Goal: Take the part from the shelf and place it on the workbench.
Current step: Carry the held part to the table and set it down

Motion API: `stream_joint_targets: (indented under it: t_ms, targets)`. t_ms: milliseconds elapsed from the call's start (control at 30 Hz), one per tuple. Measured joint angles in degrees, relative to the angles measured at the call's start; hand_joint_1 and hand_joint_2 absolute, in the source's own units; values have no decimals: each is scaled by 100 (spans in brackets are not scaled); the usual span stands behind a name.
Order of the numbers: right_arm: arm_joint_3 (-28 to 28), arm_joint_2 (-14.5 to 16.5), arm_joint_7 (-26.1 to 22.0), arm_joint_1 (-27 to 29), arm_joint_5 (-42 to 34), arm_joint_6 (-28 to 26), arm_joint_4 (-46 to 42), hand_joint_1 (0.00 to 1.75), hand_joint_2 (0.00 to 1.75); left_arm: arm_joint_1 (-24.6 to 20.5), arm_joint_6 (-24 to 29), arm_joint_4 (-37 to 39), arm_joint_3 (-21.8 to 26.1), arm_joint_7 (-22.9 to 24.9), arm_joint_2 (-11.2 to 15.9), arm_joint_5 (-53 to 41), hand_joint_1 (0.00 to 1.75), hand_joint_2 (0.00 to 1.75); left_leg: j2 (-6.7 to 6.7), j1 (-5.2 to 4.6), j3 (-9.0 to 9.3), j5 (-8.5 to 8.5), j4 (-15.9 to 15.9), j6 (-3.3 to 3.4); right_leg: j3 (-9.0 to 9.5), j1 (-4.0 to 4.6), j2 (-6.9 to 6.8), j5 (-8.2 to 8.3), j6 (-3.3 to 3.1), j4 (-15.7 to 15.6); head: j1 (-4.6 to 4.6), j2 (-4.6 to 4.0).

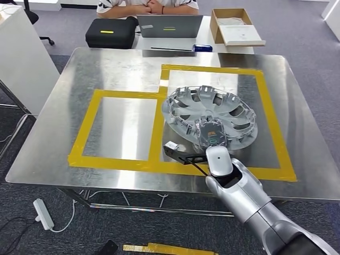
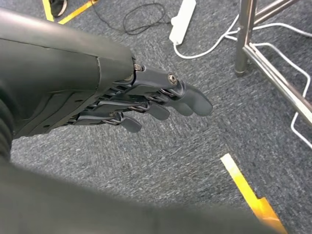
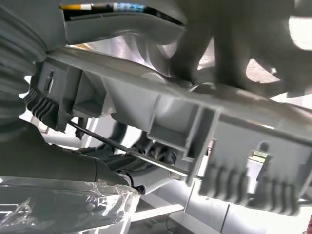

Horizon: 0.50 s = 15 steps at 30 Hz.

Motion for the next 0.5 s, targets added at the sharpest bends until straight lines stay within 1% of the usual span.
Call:
stream_joint_targets:
  t_ms: [33,67,133,167,200,233,300,333,367,400,433,467,500]
  targets:
    - [25,2,-2,-6,-10,-1,4,0,0,-3,1,-8,1,2,-5,-3,0,0,1,-7,-7,3,1,-25,123,11,-3,47,-16,-228,-3,0]
    - [47,3,4,-9,-21,5,5,0,0,-4,1,-16,1,6,-9,-8,0,0,2,-11,-17,10,0,-53,168,22,-2,34,-26,-303,-4,0]
    - [82,5,30,-9,-43,31,4,0,0,-1,2,-33,3,26,-12,-25,0,0,2,-4,-23,16,-6,-116,182,15,4,61,-69,-340,-3,0]
    - [97,4,42,-11,-53,39,3,0,0,4,2,-40,7,33,-11,-35,0,0,1,-1,-34,-22,28,-149,192,3,3,78,-97,-363,-9,0]
    - [112,4,45,-16,-60,37,2,0,0,8,3,-44,10,33,-9,-43,0,0,1,4,-85,-117,151,-184,203,-12,1,94,-130,-387,-25,0]
    - [129,4,38,-21,-65,27,1,0,0,12,4,-45,13,27,-8,-50,0,0,1,13,-190,-268,387,-216,214,-24,-4,105,-153,-404,-38,0]
    - [167,2,22,-27,-78,14,1,0,0,24,5,-46,20,6,-11,-54,0,0,1,31,-526,-625,1122,-267,212,-20,-5,106,-174,-405,-60,0]
    - [185,-2,18,-26,-86,16,1,0,0,32,6,-46,24,-4,-12,-54,0,0,1,36,-665,-720,1422,-282,211,-18,-4,106,-175,-404,-59,0]
    - [200,-5,17,-26,-97,20,-4,0,0,39,6,-46,28,-15,-11,-54,0,0,1,37,-725,-710,1550,-289,211,-17,-2,105,-174,-401,-61,0]
    - [214,-9,16,-27,-111,30,-20,0,0,43,5,-46,32,-25,-11,-54,0,0,1,38,-680,-591,1454,-287,212,-17,2,104,-172,-397,-64,0]
    - [226,-12,16,-33,-127,47,-48,0,0,44,4,-47,36,-32,-10,-55,0,0,1,38,-535,-397,1162,-279,214,-18,6,102,-169,-390,-65,0]
    - [240,-14,15,-45,-144,73,-92,0,0,41,2,-49,40,-37,-10,-55,0,0,1,38,-346,-203,771,-263,213,-17,11,98,-160,-380,-68,0]
    - [254,-15,16,-68,-157,104,-143,0,0,32,-3,-52,43,-38,-11,-56,0,0,-1,35,-171,-77,406,-240,201,-6,20,90,-144,-360,-67,0]
